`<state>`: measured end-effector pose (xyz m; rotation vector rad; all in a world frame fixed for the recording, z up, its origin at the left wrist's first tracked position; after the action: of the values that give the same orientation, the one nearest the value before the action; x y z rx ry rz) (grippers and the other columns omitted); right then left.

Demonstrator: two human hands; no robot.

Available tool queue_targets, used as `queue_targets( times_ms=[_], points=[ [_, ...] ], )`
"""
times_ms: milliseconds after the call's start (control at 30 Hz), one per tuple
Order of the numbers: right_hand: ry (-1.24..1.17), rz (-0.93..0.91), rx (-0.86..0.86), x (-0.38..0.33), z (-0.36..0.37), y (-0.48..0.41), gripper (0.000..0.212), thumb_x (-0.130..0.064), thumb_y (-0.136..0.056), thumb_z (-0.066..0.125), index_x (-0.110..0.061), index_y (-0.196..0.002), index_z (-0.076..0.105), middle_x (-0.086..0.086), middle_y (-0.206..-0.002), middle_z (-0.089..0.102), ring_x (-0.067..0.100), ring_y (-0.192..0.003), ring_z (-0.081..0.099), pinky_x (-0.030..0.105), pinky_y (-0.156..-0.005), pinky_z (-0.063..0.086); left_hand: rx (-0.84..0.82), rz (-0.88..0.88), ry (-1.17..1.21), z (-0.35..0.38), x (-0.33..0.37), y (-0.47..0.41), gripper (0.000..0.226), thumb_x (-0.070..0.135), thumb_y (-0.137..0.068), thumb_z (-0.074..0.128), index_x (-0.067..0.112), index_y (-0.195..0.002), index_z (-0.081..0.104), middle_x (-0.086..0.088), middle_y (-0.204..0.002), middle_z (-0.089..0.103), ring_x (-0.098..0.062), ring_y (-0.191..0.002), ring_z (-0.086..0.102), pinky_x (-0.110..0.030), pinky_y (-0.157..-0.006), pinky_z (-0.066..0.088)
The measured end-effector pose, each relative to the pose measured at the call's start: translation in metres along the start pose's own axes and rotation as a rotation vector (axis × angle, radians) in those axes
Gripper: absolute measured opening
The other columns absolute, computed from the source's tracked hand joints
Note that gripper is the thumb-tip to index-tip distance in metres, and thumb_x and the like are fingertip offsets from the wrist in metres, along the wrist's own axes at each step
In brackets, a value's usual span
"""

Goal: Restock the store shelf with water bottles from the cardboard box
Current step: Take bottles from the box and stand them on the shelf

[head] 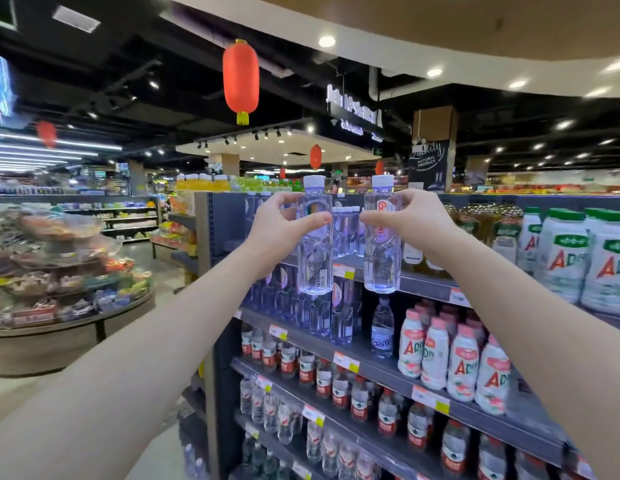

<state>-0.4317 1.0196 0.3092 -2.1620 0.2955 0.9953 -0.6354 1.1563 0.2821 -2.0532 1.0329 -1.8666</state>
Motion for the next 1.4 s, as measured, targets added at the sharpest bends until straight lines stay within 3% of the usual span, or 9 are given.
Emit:
queue_targets(
  times_ms=[200, 300, 400, 533, 700, 867, 1133, 1267, 1400],
  points=[
    [-0.005, 0.007, -0.002, 0.027, 0.04, -0.074, 0.094, -0.055, -0.068, 0.09, -0.013, -0.144, 0.055, 0.004, -0.129, 0.065, 0.024, -0.114, 0.064, 0.036, -0.088, 0.054, -0.026, -0.005, 0.025, 0.005, -0.048, -0.068, 0.074, 0.051, -0.066, 0.093, 0.033, -0.128, 0.055, -0.004, -0.132, 0.065, -0.02, -0.121, 0.065, -0.044, -0.093, 0.061],
    [-0.027, 0.005, 0.014, 0.039, 0.052, -0.112, 0.078, -0.049, -0.07, 0.091, -0.013, -0.133, 0.062, 0.0, -0.11, 0.07, 0.02, -0.104, 0.067, 0.027, -0.071, 0.046, -0.036, -0.003, 0.028, 0.012, -0.068, -0.105, 0.074, 0.049, -0.068, 0.093, 0.03, -0.13, 0.056, -0.002, -0.129, 0.066, -0.018, -0.118, 0.067, -0.043, -0.092, 0.061],
    [-0.032, -0.002, 0.014, 0.054, 0.064, -0.15, 0.072, -0.046, -0.071, 0.091, -0.012, -0.129, 0.065, -0.002, -0.099, 0.072, 0.015, -0.096, 0.067, 0.031, -0.081, 0.048, -0.048, 0.005, 0.039, 0.019, -0.083, -0.144, 0.076, 0.053, -0.062, 0.093, 0.031, -0.125, 0.058, -0.001, -0.129, 0.066, -0.018, -0.119, 0.066, -0.044, -0.091, 0.062],
    [0.006, -0.019, 0.03, 0.079, 0.08, -0.194, 0.096, -0.054, -0.068, 0.091, -0.012, -0.146, 0.053, 0.004, -0.14, 0.061, 0.023, -0.123, 0.058, 0.036, -0.1, 0.048, -0.072, 0.006, 0.026, 0.028, -0.104, -0.19, 0.07, 0.056, -0.058, 0.093, 0.038, -0.116, 0.058, -0.003, -0.131, 0.066, -0.019, -0.116, 0.068, -0.046, -0.091, 0.062],
    [-0.009, -0.012, 0.022, 0.112, 0.1, -0.23, 0.102, -0.049, -0.072, 0.089, -0.01, -0.154, 0.043, 0.006, -0.152, 0.051, 0.022, -0.122, 0.055, 0.023, -0.084, 0.044, -0.12, 0.005, 0.06, 0.04, -0.139, -0.233, 0.062, 0.04, -0.077, 0.09, 0.03, -0.127, 0.056, 0.003, -0.122, 0.064, -0.016, -0.11, 0.069, -0.043, -0.092, 0.062],
    [-0.024, 0.022, 0.107, 0.143, 0.112, -0.257, 0.096, -0.051, -0.064, 0.094, -0.015, -0.145, 0.056, 0.0, -0.141, 0.059, 0.023, -0.122, 0.061, 0.032, -0.093, 0.046, -0.18, 0.013, 0.091, 0.052, -0.182, -0.269, 0.055, 0.046, -0.069, 0.093, 0.041, -0.111, 0.058, 0.0, -0.124, 0.067, -0.018, -0.11, 0.071, -0.046, -0.093, 0.061],
    [0.074, 0.102, 0.219, 0.173, 0.137, -0.284, 0.066, -0.049, -0.067, 0.093, -0.024, -0.122, 0.064, -0.007, -0.111, 0.067, 0.018, -0.105, 0.067, 0.036, -0.092, 0.054, -0.352, 0.017, 0.18, 0.06, -0.237, -0.327, 0.06, 0.043, -0.069, 0.095, 0.032, -0.118, 0.062, 0.0, -0.117, 0.074, -0.019, -0.108, 0.074, -0.05, -0.092, 0.061],
    [0.075, 0.166, 0.297, 0.185, 0.144, -0.298, 0.065, -0.045, -0.067, 0.094, -0.024, -0.122, 0.066, -0.002, -0.107, 0.069, 0.021, -0.099, 0.071, 0.036, -0.084, 0.057, -0.453, 0.038, 0.211, 0.062, -0.251, -0.352, 0.077, 0.052, -0.056, 0.098, 0.03, -0.122, 0.064, -0.002, -0.118, 0.077, -0.025, -0.105, 0.076, -0.054, -0.091, 0.06],
    [0.115, 0.204, 0.377, 0.197, 0.149, -0.309, 0.066, -0.041, -0.066, 0.096, -0.023, -0.123, 0.067, -0.001, -0.106, 0.068, 0.023, -0.099, 0.07, 0.028, -0.071, 0.05, -0.516, 0.078, 0.227, 0.061, -0.255, -0.37, 0.071, 0.05, -0.064, 0.095, 0.031, -0.125, 0.063, 0.001, -0.118, 0.076, -0.027, -0.101, 0.077, -0.05, -0.09, 0.062]
  ],
)
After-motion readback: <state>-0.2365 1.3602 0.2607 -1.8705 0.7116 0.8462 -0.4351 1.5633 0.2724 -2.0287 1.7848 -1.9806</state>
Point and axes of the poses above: each hand's wrist, its own y-axis away from the middle knuckle, its own z-axis out of the palm, x = y × z, the point moved 8 cm from there along -y, towards the middle knuckle
